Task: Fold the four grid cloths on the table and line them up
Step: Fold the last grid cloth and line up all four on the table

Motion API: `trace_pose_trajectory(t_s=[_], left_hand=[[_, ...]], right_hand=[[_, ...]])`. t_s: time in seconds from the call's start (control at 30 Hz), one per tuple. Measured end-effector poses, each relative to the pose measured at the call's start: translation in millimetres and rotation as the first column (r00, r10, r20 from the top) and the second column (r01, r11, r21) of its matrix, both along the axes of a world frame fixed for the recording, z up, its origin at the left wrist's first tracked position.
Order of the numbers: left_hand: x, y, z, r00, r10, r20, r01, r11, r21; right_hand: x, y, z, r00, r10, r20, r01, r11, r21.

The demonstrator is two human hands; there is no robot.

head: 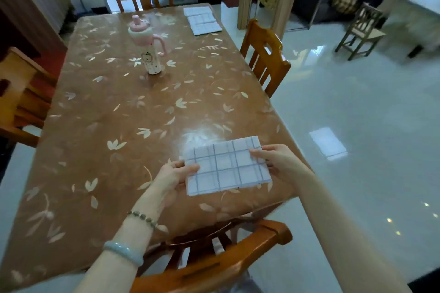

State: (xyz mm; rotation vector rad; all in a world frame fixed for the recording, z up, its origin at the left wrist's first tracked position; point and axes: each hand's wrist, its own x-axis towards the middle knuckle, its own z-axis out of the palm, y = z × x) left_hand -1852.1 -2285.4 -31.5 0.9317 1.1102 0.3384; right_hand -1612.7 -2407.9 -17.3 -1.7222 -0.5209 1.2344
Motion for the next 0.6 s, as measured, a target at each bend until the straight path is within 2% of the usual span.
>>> trace_pose_trajectory(t_s=[0.13,0.27,0.37,0.6], left_hand=[[19,-24,18,0.999,-0.03,0.036,0.03,0.999,0.02],[48,-53,31,0.988,-0.146,0.054,0.145,0.989,0.022],[70,-75,32,0.962,-0.269,0.042,0.266,0.962,0.053],[143,-110,36,0.908,-0.417,0.046,0.413,0.908,0.073]], right_hand=[[-3,-55,7,0.971,-0.217,-0.098,0.218,0.976,0.002],[5,-113,14,0.905,-0.397,-0.15,0.404,0.914,0.021],[16,-153,17,0.86,-0.481,-0.169,0.493,0.87,0.031],[62,-218,28,0.793,-0.582,-0.181,0.597,0.801,0.043]])
